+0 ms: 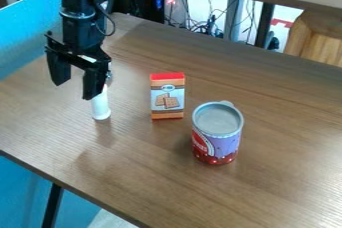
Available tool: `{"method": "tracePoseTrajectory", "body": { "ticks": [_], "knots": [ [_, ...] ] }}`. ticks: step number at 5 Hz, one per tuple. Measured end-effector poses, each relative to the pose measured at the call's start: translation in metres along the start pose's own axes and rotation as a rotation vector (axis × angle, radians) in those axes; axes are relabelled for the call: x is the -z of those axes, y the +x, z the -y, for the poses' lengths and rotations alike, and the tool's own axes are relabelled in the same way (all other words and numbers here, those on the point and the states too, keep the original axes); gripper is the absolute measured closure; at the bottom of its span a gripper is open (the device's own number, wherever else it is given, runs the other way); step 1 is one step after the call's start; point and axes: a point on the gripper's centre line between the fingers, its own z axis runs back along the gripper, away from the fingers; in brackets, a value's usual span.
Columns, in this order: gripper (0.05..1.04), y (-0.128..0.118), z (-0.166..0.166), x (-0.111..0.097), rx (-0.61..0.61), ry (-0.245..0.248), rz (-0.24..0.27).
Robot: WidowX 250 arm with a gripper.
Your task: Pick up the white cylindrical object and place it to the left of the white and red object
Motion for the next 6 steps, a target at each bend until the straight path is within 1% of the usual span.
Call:
{"method": "tracePoseTrajectory", "body": {
  "ticks": [1, 2, 3, 4, 5, 6],
  "knots": [
    [0.082, -0.003, 0.003, 0.011, 0.006, -0.015, -0.036],
    [0.082, -0.001, 0.008, 0.011, 0.052, -0.045, -0.024],
    [0.082, -0.002, 0.009, 0.015, 0.038, -0.038, -0.017],
    [0.082, 0.003, 0.017, 0.014, 0.032, -0.006, -0.012],
    [0.082, 0.010, 0.023, 0.025, 0.017, 0.036, -0.045],
    [0.082, 0.019, 0.027, 0.027, 0.001, 0.066, -0.052]
  ]
}}
